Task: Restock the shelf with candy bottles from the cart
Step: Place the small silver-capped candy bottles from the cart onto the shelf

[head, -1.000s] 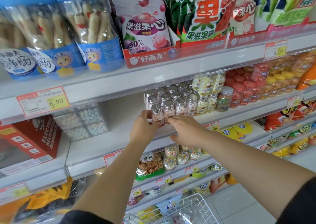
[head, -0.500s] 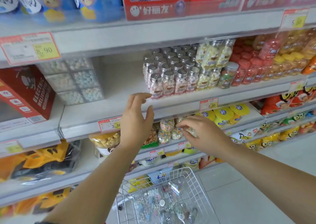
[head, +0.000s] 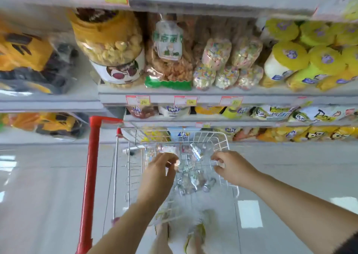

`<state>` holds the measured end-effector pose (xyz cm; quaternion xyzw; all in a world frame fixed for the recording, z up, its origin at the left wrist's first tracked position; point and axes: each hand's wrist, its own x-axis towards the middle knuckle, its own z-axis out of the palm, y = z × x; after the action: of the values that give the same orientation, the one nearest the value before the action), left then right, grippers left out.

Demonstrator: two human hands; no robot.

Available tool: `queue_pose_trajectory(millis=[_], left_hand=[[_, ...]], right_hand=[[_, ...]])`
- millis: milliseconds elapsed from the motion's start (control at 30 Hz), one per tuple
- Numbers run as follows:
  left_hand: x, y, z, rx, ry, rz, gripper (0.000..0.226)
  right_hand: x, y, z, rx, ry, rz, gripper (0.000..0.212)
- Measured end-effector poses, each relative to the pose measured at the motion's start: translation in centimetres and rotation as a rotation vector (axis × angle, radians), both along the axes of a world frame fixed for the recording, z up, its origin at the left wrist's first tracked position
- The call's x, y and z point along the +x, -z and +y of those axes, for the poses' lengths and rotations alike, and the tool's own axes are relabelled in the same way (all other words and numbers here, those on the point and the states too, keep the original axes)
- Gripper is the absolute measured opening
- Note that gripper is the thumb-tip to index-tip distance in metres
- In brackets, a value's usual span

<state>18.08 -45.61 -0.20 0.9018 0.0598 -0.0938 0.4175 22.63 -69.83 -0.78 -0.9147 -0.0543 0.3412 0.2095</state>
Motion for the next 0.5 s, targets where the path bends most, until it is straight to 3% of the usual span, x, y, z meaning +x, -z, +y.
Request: queue_pose_trajectory(millis=[100,233,500], left_hand=[[-0.7,5.8,-0.6,0.026,-0.001,0.145,0.024],[0.7,13.5,-2.5,0.165,0.248,0.327,0.039],[7.5,25.5,-5.9,0.634,0.634,0.225,0.048]], right_hand=[[0.4,5.9,0.2,0.010,0.122,0.077,0.044],[2.1,13.2,1.4,0.018,0.320,0.133,0.047],[3.7,23.7,2.3,-0.059,0.364,-0.032,0.065]])
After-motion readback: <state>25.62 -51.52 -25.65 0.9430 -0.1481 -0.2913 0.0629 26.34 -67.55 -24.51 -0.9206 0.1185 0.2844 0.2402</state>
